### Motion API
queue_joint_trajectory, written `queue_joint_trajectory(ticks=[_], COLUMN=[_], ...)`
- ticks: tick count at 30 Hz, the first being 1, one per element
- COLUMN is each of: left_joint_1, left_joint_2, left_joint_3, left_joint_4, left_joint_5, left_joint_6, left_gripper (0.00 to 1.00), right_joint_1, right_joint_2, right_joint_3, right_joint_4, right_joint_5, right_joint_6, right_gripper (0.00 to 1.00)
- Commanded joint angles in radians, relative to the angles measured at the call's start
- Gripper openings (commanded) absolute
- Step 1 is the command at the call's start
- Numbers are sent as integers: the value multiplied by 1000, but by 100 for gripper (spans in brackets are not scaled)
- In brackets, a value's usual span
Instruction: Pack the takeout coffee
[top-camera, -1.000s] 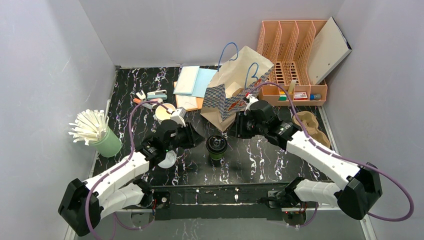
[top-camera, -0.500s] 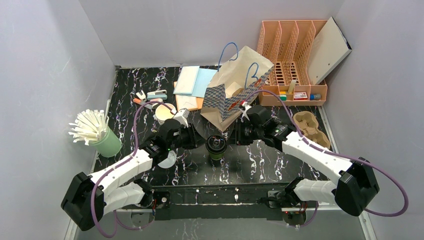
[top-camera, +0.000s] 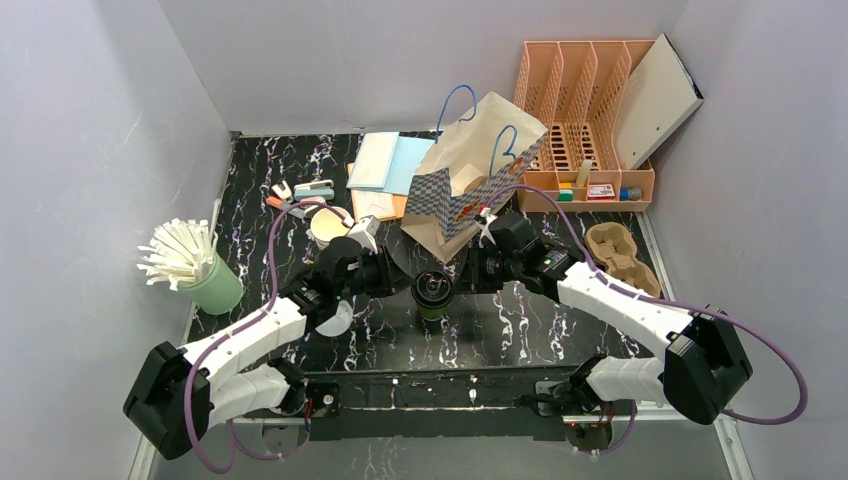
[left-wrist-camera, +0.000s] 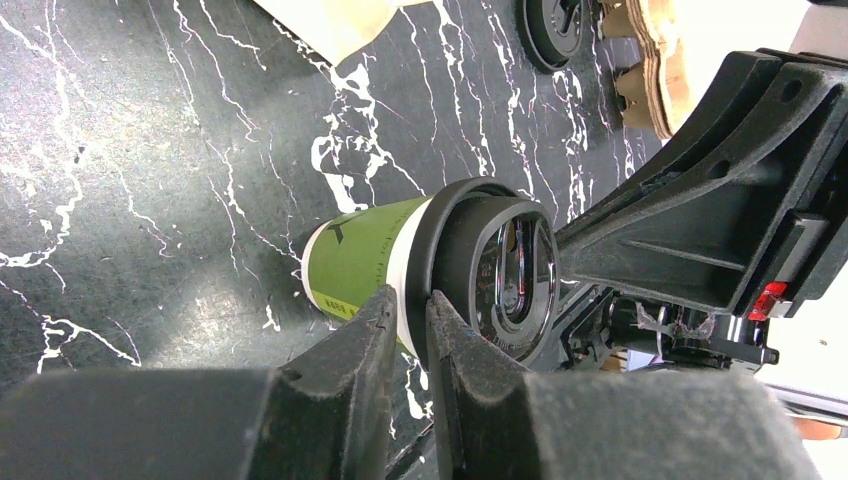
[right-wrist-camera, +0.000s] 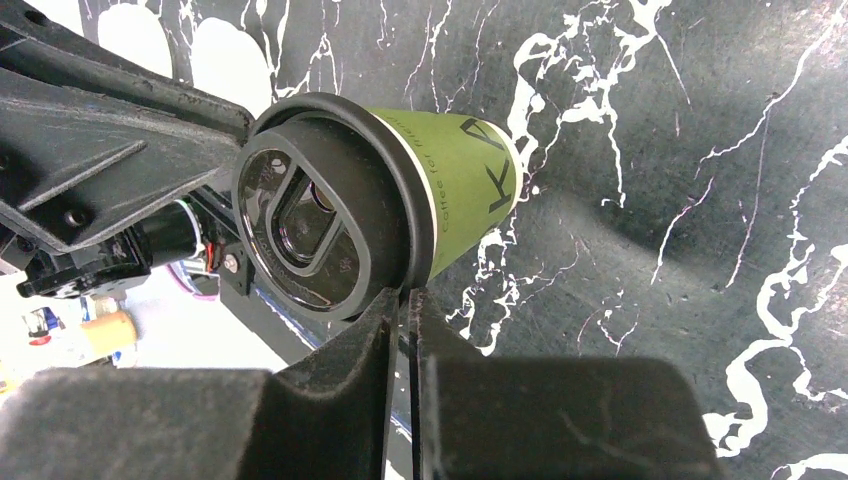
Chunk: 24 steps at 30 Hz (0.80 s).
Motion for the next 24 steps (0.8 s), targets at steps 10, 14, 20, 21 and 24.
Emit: queue_joint_trajectory(ticks=[10,14,20,21,24], left_joint_1=[3,5,4,4,4], left_joint_2=[19,30,49,51,54], left_joint_3=[-14,-25,-46,-49,-62], left_joint_4=[-24,-16,1,3,7], left_joint_5=[19,31,49,51,56], left_joint_6=[27,29,29,29,27], left_gripper=[10,9,3,1,0], right_joint_1=[-1,-1,-2,-1,-1], right_joint_2=[20,29,37,39,42], right_joint_3=[-29,-30,-33,-34,-43], right_joint_4=[26,26,22,20,17], right_joint_5=[-10,-13,-14,-13,-15], right_joint_6=[-3,-6,-10,-10,-10], right_gripper=[8,8,9,9,9])
